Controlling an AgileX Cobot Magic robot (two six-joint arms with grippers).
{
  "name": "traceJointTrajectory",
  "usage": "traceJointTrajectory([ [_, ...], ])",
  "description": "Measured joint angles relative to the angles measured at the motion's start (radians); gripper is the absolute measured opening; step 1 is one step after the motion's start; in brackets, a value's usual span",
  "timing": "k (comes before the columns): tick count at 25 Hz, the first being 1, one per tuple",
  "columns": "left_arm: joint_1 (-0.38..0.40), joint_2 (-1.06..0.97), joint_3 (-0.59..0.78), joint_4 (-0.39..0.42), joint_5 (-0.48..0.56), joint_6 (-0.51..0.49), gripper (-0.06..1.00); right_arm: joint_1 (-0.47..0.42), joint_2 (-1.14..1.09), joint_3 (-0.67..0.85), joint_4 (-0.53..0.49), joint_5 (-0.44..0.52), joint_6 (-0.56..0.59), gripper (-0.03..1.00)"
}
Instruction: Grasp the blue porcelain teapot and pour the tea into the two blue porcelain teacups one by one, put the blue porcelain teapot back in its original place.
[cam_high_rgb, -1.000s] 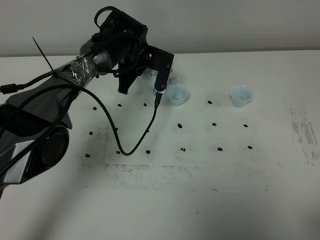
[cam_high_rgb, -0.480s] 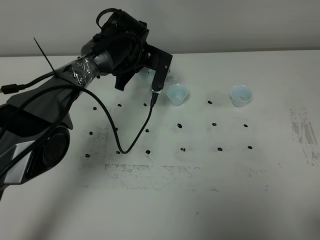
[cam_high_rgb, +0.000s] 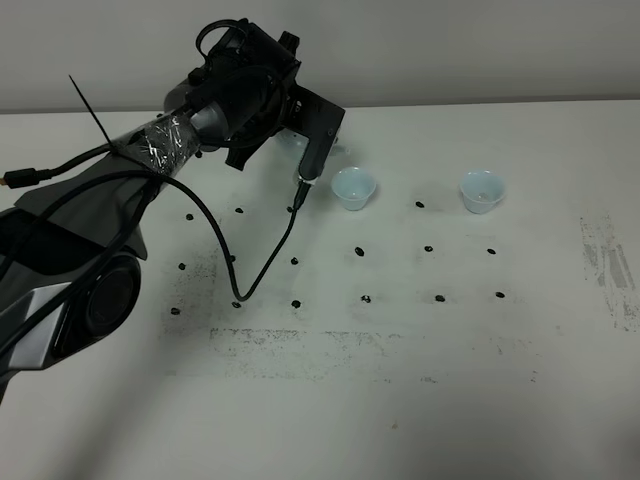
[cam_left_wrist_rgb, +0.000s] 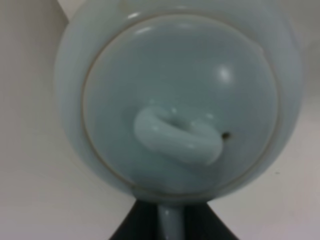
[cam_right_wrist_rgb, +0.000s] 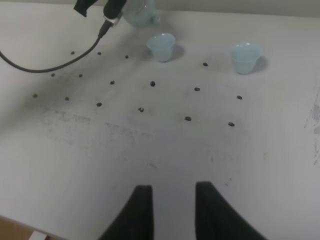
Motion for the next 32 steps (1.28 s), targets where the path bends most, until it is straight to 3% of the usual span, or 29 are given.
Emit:
traceJointTrajectory([
  [7, -0.013, 0.0, 0.0, 0.002, -0.001, 0.097, 0.1, 0.0, 0.0, 0.0, 0.0, 0.0, 0.0, 0.24],
  [32, -0.049, 0.0, 0.0, 0.137, -0.023, 0.102, 0.1, 0.0, 0.0, 0.0, 0.0, 0.0, 0.0, 0.24],
])
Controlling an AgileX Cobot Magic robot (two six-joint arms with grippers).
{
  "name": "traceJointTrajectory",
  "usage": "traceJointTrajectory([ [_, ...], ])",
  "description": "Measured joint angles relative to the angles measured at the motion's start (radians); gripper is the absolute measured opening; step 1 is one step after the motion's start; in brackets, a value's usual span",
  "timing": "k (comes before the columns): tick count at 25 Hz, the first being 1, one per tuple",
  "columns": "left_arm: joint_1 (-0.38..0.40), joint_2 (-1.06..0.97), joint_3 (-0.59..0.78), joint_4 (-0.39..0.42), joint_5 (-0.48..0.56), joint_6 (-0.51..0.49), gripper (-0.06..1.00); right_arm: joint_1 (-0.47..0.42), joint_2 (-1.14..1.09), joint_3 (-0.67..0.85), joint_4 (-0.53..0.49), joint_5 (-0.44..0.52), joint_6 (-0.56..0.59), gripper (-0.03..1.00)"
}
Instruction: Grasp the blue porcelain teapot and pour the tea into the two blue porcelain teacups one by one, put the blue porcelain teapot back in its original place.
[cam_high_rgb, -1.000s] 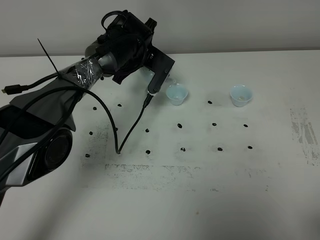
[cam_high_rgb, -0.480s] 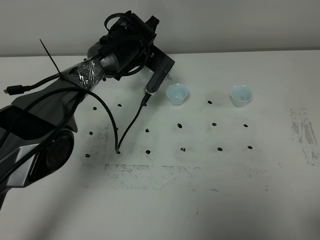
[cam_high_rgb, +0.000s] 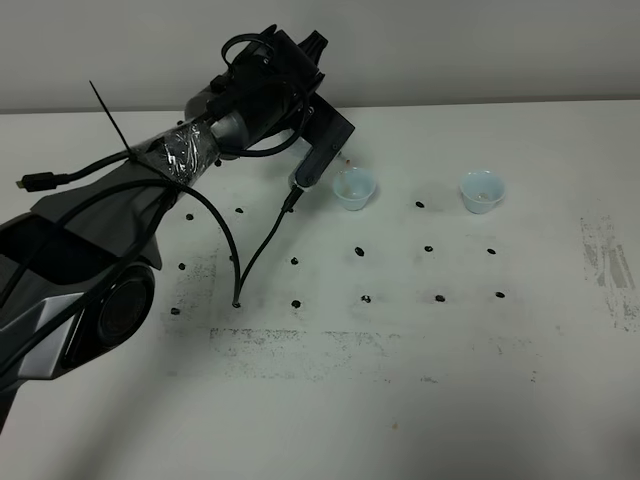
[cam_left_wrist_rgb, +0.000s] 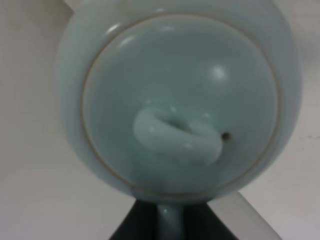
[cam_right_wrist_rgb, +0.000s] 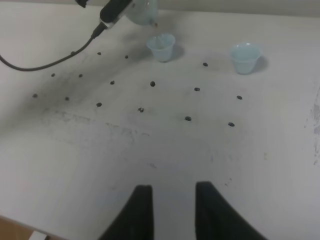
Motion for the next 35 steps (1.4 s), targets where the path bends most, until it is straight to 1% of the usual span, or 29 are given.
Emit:
traceJointTrajectory([
  [9, -0.016, 0.0, 0.0, 0.002, 0.0, 0.0, 0.1, 0.0, 0.0, 0.0, -0.001, 0.0, 0.0, 0.24],
  [14, -0.026, 0.0, 0.0, 0.048, 0.0, -0.001, 0.1, 0.0, 0.0, 0.0, -0.006, 0.0, 0.0, 0.24],
  [16, -0.027, 0.0, 0.0, 0.053, 0.0, -0.005, 0.1, 0.0, 0.0, 0.0, -0.006, 0.0, 0.0, 0.24],
  [35, -0.031, 0.0, 0.0, 0.067, 0.0, -0.006, 0.1, 0.0, 0.0, 0.0, -0.008, 0.0, 0.0, 0.24],
])
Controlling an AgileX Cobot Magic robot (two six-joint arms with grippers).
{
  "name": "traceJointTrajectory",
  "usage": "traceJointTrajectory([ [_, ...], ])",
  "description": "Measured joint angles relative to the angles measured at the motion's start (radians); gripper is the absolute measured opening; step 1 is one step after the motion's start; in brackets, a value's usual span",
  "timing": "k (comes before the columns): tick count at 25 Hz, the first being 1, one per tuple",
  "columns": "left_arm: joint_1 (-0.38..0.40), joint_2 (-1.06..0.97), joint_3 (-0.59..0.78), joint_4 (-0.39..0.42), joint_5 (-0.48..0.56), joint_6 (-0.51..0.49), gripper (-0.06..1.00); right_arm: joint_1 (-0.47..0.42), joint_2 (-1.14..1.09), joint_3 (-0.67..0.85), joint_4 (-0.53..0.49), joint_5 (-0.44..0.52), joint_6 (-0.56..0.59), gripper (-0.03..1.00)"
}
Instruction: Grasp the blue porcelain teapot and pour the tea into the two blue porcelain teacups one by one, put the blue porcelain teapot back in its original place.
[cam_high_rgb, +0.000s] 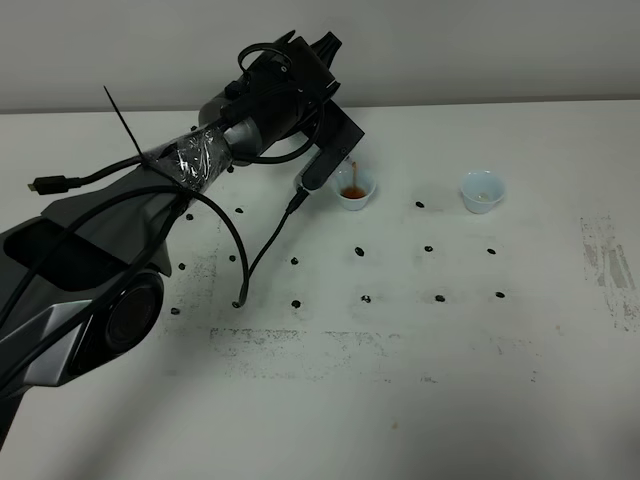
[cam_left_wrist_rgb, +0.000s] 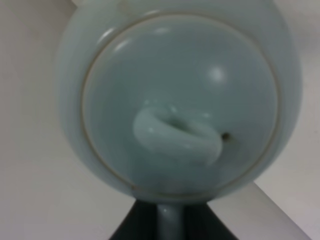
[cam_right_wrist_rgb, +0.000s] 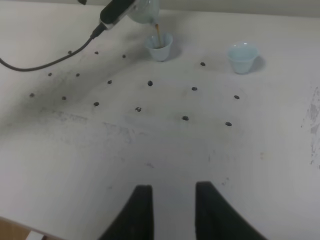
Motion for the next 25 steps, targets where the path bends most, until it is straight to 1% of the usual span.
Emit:
traceJointTrajectory([
  [8, -0.007, 0.0, 0.0, 0.017, 0.0, -0.023, 0.1, 0.0, 0.0, 0.0, 0.0, 0.0, 0.0, 0.24],
  [25, -0.007, 0.0, 0.0, 0.037, 0.0, -0.03, 0.1, 0.0, 0.0, 0.0, 0.0, 0.0, 0.0, 0.24],
])
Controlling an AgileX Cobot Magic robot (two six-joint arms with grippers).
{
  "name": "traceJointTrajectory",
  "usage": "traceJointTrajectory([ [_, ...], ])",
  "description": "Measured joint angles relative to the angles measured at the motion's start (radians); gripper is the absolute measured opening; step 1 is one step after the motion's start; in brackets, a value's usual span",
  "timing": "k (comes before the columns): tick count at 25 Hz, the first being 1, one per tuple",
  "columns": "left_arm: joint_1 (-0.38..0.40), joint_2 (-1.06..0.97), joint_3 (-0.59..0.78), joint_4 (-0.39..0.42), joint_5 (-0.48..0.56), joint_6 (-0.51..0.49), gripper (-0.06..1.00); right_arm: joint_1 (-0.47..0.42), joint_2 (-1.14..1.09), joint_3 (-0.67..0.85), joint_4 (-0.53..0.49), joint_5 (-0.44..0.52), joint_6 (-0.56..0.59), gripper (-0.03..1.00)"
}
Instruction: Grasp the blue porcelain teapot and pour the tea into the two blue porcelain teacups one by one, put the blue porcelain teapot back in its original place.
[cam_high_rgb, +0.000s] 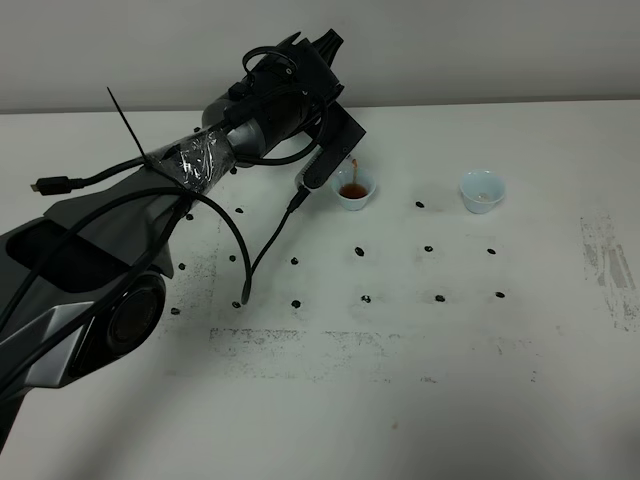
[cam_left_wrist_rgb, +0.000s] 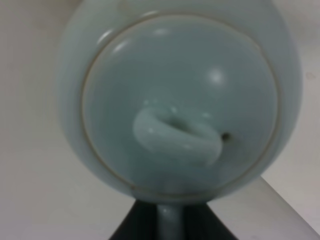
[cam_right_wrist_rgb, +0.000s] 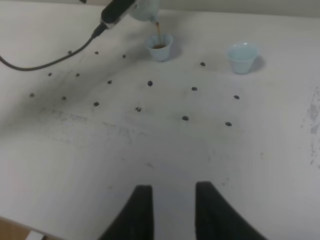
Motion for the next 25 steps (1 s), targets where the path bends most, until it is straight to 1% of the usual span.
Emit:
traceJointTrajectory([
  [25, 0.0, 0.0, 0.0, 0.008, 0.0, 0.0, 0.1, 0.0, 0.0, 0.0, 0.0, 0.0, 0.0, 0.24],
])
